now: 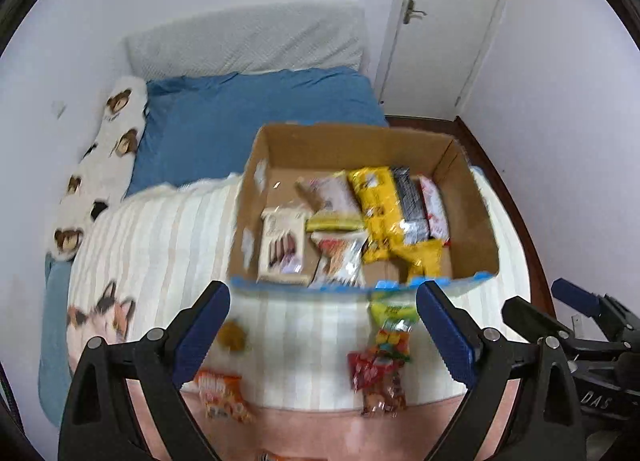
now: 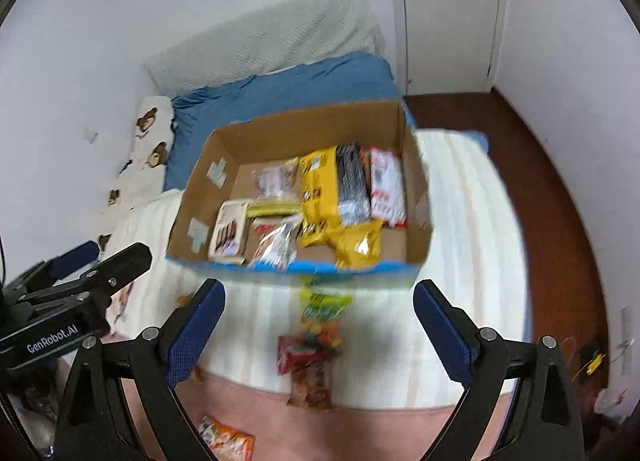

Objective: Organize snacks
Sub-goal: 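Grasp the panda snack bag with left tool while right grasps brown packet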

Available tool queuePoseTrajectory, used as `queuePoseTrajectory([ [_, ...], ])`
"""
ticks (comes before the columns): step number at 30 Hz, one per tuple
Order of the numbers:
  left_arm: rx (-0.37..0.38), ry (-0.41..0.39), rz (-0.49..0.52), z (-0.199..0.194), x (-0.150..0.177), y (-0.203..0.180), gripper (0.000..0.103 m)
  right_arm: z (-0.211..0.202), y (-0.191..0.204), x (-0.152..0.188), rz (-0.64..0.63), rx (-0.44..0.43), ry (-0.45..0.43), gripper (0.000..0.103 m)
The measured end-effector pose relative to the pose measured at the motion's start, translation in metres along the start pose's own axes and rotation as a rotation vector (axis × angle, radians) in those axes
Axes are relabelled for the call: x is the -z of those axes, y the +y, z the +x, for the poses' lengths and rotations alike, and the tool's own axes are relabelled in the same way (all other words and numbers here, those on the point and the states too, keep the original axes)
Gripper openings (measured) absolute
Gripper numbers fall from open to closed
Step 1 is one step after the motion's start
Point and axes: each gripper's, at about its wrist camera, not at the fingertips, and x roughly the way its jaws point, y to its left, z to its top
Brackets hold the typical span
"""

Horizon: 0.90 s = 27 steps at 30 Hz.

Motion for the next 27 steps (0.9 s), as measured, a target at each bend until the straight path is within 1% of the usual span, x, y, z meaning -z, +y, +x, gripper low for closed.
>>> queuePoseTrajectory([
  [2, -0.011, 0.027, -0.051, 0.002, 0.021, 0.015, 0.096, 0.009, -0.004, 0.017, 0.021, -0.026, 0.029, 0.097],
  [5, -0.009, 0.116, -0.149, 0.016, 0.070, 0.044, 0.096, 0.033, -0.010, 0.047, 0.051, -0.064, 0.099, 0.097],
  [6, 0.003, 0.187, -0.203, 0.028, 0.096, 0.057, 0.096, 0.042, -0.012, 0.058, 0.060, -0.071, 0.119, 0.097],
  [9, 0.030, 0.369, -0.331, 0.060, 0.157, 0.083, 0.096, 0.075, -0.018, 0.092, 0.079, -0.078, 0.198, 0.097],
  [11, 0.069, 0.496, -0.460, 0.082, 0.206, 0.100, 0.095, 0.093, -0.022, 0.108, 0.100, -0.092, 0.242, 0.097],
  [12, 0.081, 0.529, -0.500, 0.087, 0.220, 0.103, 0.094, 0.099, -0.024, 0.115, 0.104, -0.094, 0.257, 0.097],
  [13, 0.111, 0.577, -0.575, 0.096, 0.241, 0.108, 0.094, 0.108, -0.025, 0.124, 0.106, -0.092, 0.275, 0.097],
  [15, 0.148, 0.639, -0.685, 0.110, 0.269, 0.111, 0.094, 0.119, -0.026, 0.131, 0.108, -0.094, 0.290, 0.097],
  [17, 0.196, 0.673, -0.775, 0.126, 0.287, 0.111, 0.094, 0.132, -0.028, 0.137, 0.110, -0.095, 0.312, 0.097],
  [18, 0.216, 0.677, -0.806, 0.130, 0.291, 0.111, 0.094, 0.138, -0.027, 0.140, 0.102, -0.093, 0.318, 0.096],
  [19, 0.248, 0.684, -0.859, 0.138, 0.296, 0.111, 0.094, 0.145, -0.025, 0.141, 0.092, -0.082, 0.324, 0.095],
  [21, 0.275, 0.676, -0.927, 0.149, 0.299, 0.112, 0.093, 0.160, -0.019, 0.142, 0.072, -0.069, 0.336, 0.094],
  [22, 0.271, 0.671, -0.958, 0.155, 0.299, 0.112, 0.087, 0.167, -0.015, 0.143, 0.062, -0.057, 0.341, 0.092],
  [23, 0.259, 0.664, -0.965, 0.156, 0.299, 0.113, 0.081, 0.176, -0.011, 0.143, 0.048, -0.045, 0.346, 0.090],
  [24, 0.244, 0.647, -0.960, 0.156, 0.295, 0.113, 0.079, 0.185, -0.006, 0.144, 0.032, -0.029, 0.355, 0.087],
  [26, 0.191, 0.618, -0.887, 0.154, 0.283, 0.107, 0.061, 0.196, 0.001, 0.144, 0.007, -0.006, 0.366, 0.070],
  [27, 0.165, 0.605, -0.832, 0.153, 0.275, 0.102, 0.059, 0.200, 0.005, 0.145, -0.016, 0.019, 0.371, 0.065],
])
